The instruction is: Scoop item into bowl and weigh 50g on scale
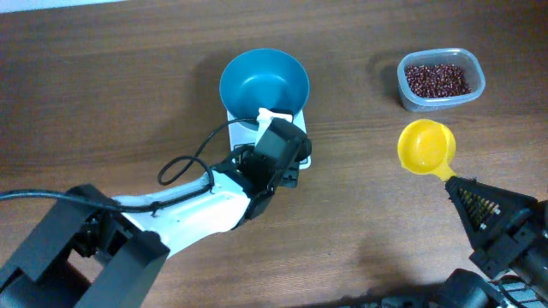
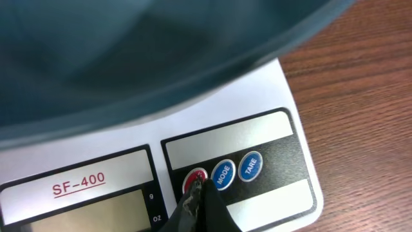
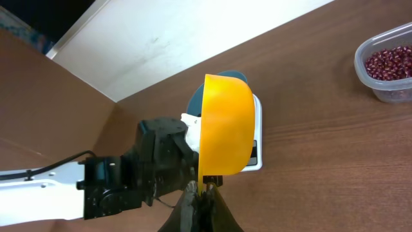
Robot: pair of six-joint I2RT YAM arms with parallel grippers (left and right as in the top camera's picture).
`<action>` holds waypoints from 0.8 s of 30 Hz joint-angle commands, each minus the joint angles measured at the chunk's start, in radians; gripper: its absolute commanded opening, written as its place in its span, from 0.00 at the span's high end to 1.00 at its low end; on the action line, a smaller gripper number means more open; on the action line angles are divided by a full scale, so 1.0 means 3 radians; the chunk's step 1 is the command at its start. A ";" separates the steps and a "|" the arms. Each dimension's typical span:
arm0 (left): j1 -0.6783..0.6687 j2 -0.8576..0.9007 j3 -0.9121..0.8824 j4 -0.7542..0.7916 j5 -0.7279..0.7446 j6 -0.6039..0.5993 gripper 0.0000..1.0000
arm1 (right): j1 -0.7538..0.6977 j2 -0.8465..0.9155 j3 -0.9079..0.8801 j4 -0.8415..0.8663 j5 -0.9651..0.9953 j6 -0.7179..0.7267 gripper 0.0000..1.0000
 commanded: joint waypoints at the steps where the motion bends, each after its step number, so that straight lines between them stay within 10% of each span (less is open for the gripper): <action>1: -0.0011 0.0167 0.0037 0.0024 -0.0060 0.0028 1.00 | 0.0017 -0.0009 0.0043 0.0010 0.0053 0.0013 0.96; 7: -0.0034 0.0065 0.0041 -0.0047 -0.0011 0.0050 1.00 | 0.0017 -0.0009 0.0043 0.0011 0.0052 0.0013 0.96; 14: -0.0074 -0.1944 0.0051 -0.1110 -0.0192 0.0067 1.00 | 0.0017 -0.0009 0.0042 -0.0174 0.0081 0.0013 0.96; 24: 0.1900 -0.2080 0.0051 -0.1152 -0.0432 0.0069 1.00 | 0.0017 -0.0009 0.0036 -0.0342 0.1017 0.0013 0.96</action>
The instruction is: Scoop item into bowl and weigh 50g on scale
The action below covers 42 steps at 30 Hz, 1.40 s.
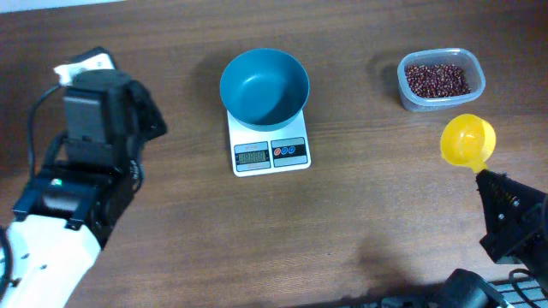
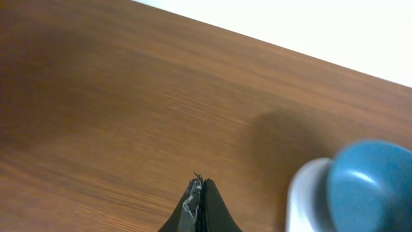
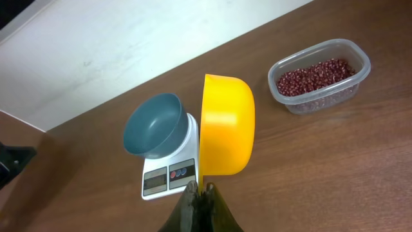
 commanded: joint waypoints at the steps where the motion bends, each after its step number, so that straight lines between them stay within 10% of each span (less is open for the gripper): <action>1: 0.0158 0.0011 0.0001 0.0029 -0.0027 0.0018 1.00 | 0.0015 -0.0009 0.0029 -0.0003 0.0254 0.0013 0.96; 12: 0.0158 0.0046 0.0001 0.0165 0.0113 0.0558 0.78 | 0.0015 -0.0009 -0.0036 0.0028 0.0944 0.0025 0.96; 14: 0.0158 0.0046 0.0003 0.0118 0.0421 0.0843 0.58 | 0.0015 -0.0009 -0.0036 0.0089 0.0944 0.0024 0.96; 16: 0.0159 0.0046 0.0013 0.0120 0.0647 0.0844 0.01 | 0.0015 -0.0009 -0.0036 0.0130 0.0942 0.0024 0.96; 30: 0.0458 0.0128 0.0474 -0.0263 0.1668 0.1431 0.01 | 0.0015 0.0161 -0.0175 0.0010 0.0651 0.0011 0.96; 40: 0.0590 0.0127 0.0477 -0.1193 0.2154 0.1441 0.01 | -0.0072 0.1260 -0.0163 0.1230 0.1077 0.0010 0.96; 42: 0.0590 0.0123 0.0609 -0.1280 0.2623 0.2237 0.01 | -0.0247 0.1260 -0.0163 0.1245 0.1053 0.0009 0.96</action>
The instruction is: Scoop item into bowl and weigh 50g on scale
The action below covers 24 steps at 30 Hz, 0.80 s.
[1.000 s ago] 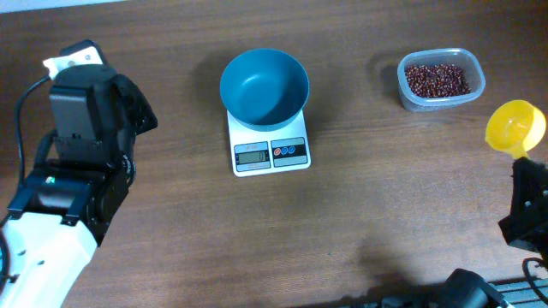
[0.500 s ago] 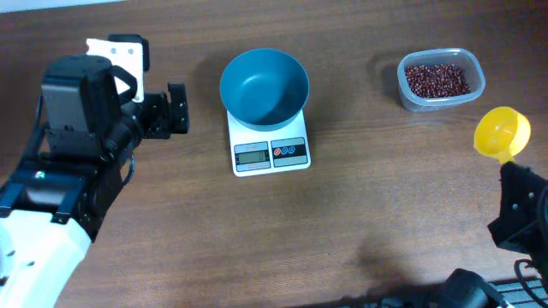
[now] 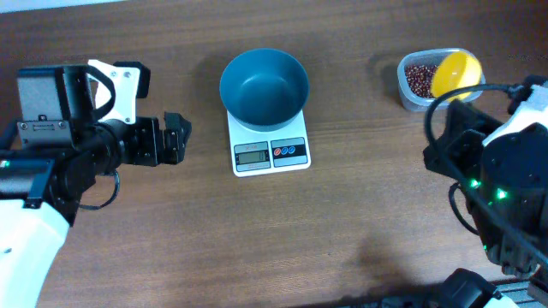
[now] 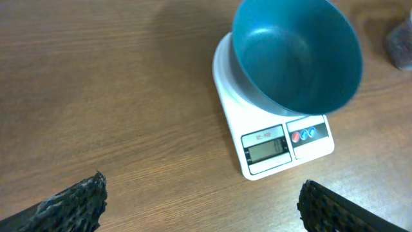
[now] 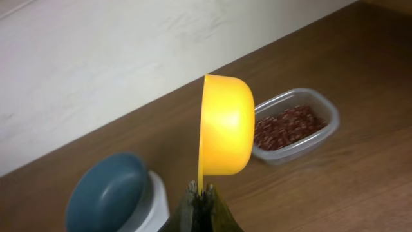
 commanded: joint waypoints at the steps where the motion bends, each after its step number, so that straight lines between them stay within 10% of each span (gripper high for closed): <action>1: 0.0010 -0.0004 0.0301 -0.0257 0.0434 0.0924 0.01 | -0.0202 -0.0003 0.0010 0.0034 0.0042 -0.0017 0.96; 6: -0.0314 -0.0004 0.0975 -0.1305 0.0435 0.2007 0.01 | -0.0937 0.0000 0.0010 0.0095 -0.0743 -0.0319 0.96; 13: -0.0535 -0.0001 0.0975 -0.1331 0.0381 0.2036 0.01 | -0.2145 0.0590 0.0023 0.0109 -0.2785 -0.0777 0.96; 24: -0.0534 0.0337 0.0881 -0.1343 0.0331 0.2035 0.01 | -0.2216 0.0765 0.0148 0.0150 -0.3014 -0.0954 0.96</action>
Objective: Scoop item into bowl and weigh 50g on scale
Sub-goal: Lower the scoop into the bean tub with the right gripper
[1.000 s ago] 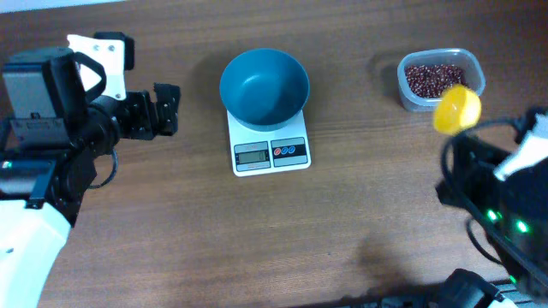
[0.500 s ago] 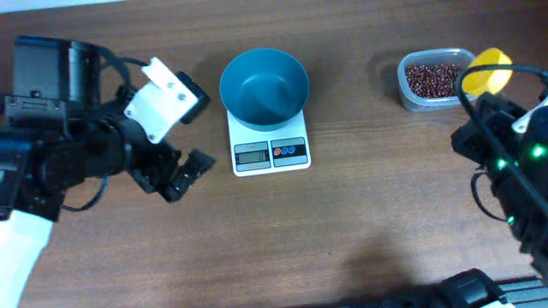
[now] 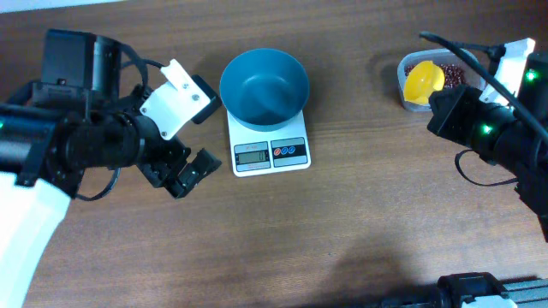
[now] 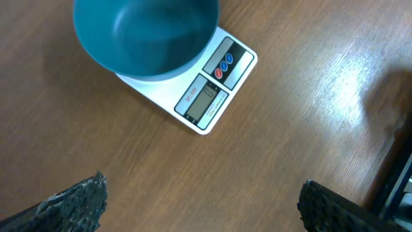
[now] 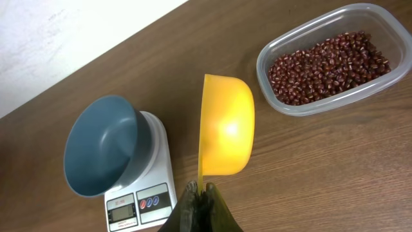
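An empty blue bowl (image 3: 264, 85) stands on the white scale (image 3: 271, 155), whose display is lit. My right gripper (image 5: 202, 188) is shut on the handle of a yellow scoop (image 3: 422, 80), which hangs over the left end of a clear tub of red beans (image 3: 455, 79); whether beans lie in the scoop cannot be told. In the right wrist view the scoop (image 5: 225, 134) shows its underside, with the tub (image 5: 331, 61) beyond it. My left gripper (image 3: 197, 128) is open, hovering left of the scale, nothing between its fingers (image 4: 74, 201).
The brown wooden table (image 3: 360, 222) carries the scale at centre and the bean tub at the back right corner. My left arm's black body (image 3: 77, 141) fills the left side; the right arm (image 3: 497, 133) stands along the right edge.
My left gripper has turned and now sits closer to the scale, still open. The scoop has shifted left, from over the tub's middle to its left end.
First my left gripper was shut with its tip at the scale's red button, while the right held the scoop mid-table. Then the left arm was far left, display lit, scoop nearer the tub. Later the left gripper was open and the scoop over the beans, as now.
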Robot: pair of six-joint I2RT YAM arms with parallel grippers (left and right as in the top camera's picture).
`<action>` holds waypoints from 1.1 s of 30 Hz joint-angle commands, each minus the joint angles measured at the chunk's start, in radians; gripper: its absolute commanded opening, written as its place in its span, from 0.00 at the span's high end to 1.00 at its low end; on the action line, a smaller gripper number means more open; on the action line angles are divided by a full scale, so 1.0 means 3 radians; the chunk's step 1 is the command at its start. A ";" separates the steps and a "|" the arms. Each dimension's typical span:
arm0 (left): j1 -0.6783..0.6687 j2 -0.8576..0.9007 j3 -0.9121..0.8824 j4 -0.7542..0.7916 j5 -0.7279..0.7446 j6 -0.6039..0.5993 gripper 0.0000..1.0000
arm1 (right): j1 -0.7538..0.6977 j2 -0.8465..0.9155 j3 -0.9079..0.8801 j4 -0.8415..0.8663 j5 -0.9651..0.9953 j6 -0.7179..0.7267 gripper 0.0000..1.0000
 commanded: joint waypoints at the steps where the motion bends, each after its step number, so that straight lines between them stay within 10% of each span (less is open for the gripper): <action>1: -0.0004 0.0071 -0.0029 -0.0070 -0.0013 0.0065 0.01 | -0.0028 -0.0084 0.0072 0.0009 -0.0092 -0.0048 0.96; 20: -0.0004 0.0075 -0.0272 0.0107 0.0039 0.0034 0.01 | -0.0029 -0.0164 0.0116 -0.0028 -0.0141 -0.0875 0.96; 27: -0.0004 0.0075 -0.0272 0.0108 0.0038 0.0036 0.01 | -0.0600 0.1263 0.1601 -0.1336 0.0064 -0.1993 0.96; 33: -0.0004 0.0075 -0.0272 0.0108 0.0038 0.0036 0.01 | -0.0633 0.2235 0.1845 -0.0834 0.0792 -0.2673 0.96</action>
